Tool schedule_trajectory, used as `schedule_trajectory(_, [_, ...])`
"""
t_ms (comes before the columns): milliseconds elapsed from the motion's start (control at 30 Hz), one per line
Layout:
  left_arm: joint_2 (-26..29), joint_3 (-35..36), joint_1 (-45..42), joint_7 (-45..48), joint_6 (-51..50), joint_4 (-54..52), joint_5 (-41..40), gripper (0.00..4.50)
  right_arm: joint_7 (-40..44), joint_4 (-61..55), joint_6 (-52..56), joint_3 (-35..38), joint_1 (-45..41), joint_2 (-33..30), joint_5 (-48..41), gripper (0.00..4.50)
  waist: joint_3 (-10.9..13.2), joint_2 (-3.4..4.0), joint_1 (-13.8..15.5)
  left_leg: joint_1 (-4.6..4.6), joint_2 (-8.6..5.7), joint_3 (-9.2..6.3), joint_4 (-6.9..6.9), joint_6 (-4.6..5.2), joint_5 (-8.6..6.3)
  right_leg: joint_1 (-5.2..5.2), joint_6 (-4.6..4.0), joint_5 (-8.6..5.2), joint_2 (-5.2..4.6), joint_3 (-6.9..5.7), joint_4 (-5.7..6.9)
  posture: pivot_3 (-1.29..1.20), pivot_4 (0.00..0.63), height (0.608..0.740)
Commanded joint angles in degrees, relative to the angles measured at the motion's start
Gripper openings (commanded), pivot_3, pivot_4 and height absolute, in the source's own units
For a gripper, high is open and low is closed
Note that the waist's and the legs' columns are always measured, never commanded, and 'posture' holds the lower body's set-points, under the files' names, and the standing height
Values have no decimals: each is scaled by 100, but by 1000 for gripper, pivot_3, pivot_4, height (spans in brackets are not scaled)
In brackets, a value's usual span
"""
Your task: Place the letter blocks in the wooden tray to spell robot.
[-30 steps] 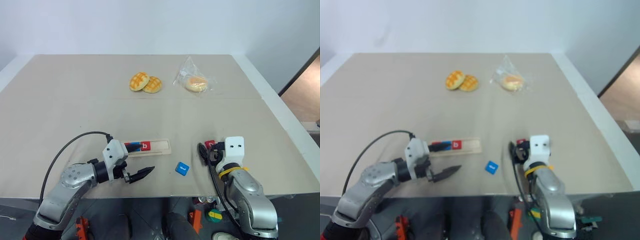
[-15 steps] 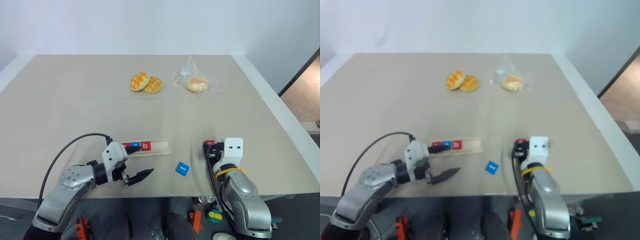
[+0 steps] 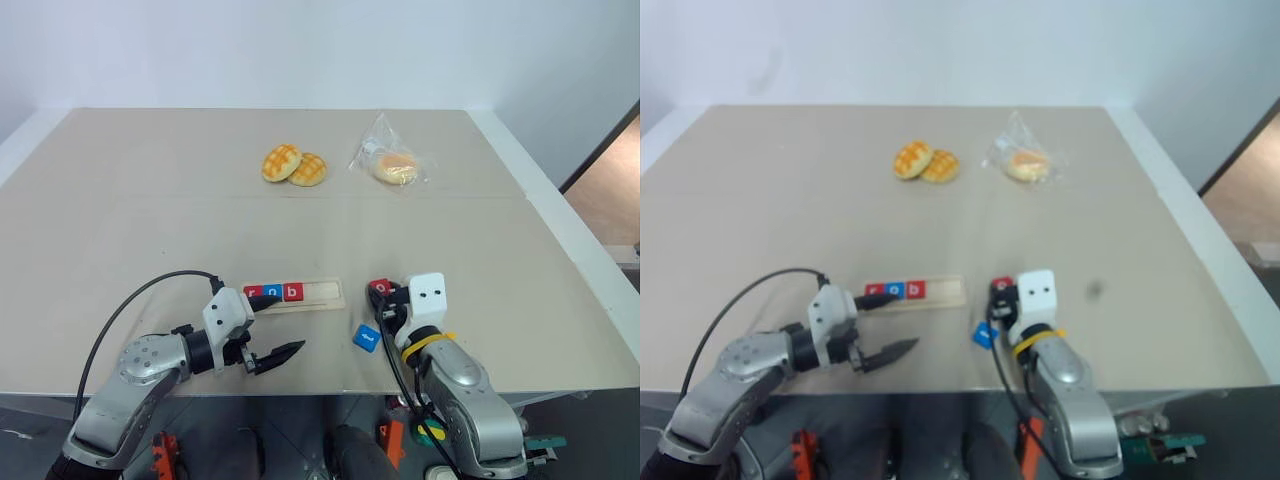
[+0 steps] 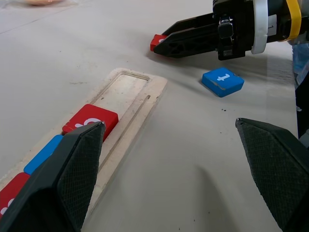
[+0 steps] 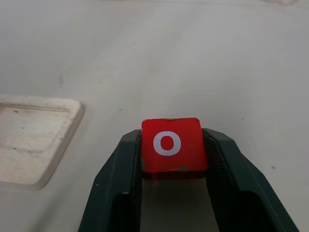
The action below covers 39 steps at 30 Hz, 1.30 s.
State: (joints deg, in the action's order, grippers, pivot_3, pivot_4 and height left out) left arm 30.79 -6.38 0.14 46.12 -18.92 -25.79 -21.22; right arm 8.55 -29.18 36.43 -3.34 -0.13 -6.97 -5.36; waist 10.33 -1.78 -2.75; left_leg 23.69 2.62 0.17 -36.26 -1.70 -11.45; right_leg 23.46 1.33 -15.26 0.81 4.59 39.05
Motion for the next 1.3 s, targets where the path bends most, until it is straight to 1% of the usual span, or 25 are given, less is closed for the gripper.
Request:
schedule_trajectory(33, [45, 94, 30, -42, 41, -163, -20, 4500, 1, -143, 1, -43, -92, -38, 2, 1214, 0, 0, 0, 0, 0, -1, 0, 0, 0, 0, -1, 0, 1, -1, 0, 0, 150, 740])
schedule_trajectory(167, [60, 111, 47, -85, 36, -168, -22, 4500, 26, -178, 15, -161, -111, -57, 9, 1214, 0, 0, 0, 0, 0, -3, 0, 0, 0, 0, 0, 1, 3, -2, 0, 0, 150, 740])
schedule_trajectory(800, [106, 159, 26, -149, -6, -163, -39, 4500, 173, -276, 193, -211, -113, -67, -120, 1214, 0, 0, 0, 0, 0, -2, 0, 0, 0, 0, -1, 0, 2, -2, 0, 0, 150, 740])
schedule_trajectory(833, [105, 158, 21, -148, -7, -160, -41, 4500, 172, -279, 174, -208, -114, -65, -123, 2253, 0, 0, 0, 0, 0, -2, 0, 0, 0, 0, -1, 0, 2, -2, 0, 0, 150, 740])
schedule_trajectory(867, [105, 157, 13, -146, -8, -157, -43, 4500, 165, -284, 143, -202, -116, -62, -121, 2510, 0, 0, 0, 0, 0, -2, 0, 0, 0, 0, -1, 0, 2, -2, 0, 0, 150, 740])
schedule_trajectory(900, [104, 153, 5, -143, -5, -153, -41, 4500, 171, -301, 107, -190, -113, -64, -127, 2937, 0, 0, 0, 0, 0, -2, 0, 0, 0, 0, 0, 0, 2, -2, 0, 0, 150, 740])
schedule_trajectory(1033, [84, 128, -28, -148, 5, -150, -32, 4500, 308, -439, 49, -78, -139, -156, -241, 4324, 0, 0, 0, 0, 0, -2, 0, 0, 0, 0, 0, 1, 2, -2, 0, 0, 150, 740])
schedule_trajectory(1067, [77, 121, -34, -151, 8, -149, -30, 4500, 376, -489, 59, -2, -170, -207, -303, 4451, 0, 0, 0, 0, 0, -2, 0, 0, 0, 0, 1, 1, 2, -2, 0, 0, 150, 740])
schedule_trajectory(1167, [55, 104, -56, -165, 21, -140, -20, 4500, 836, -557, 155, 386, -410, -613, -665, 4451, 0, 0, 0, 0, -1, -1, -1, 0, 0, -1, 2, 2, 1, -1, 0, 0, 150, 740])
schedule_trajectory(1300, [15, 61, -114, -172, 52, -99, -9, 4500, 1784, -128, 333, 886, -933, -1420, -1380, 4451, 0, -1, 0, -1, -7, 2, -7, 0, 0, -7, 4, 3, -2, 1, 0, 0, 150, 740])
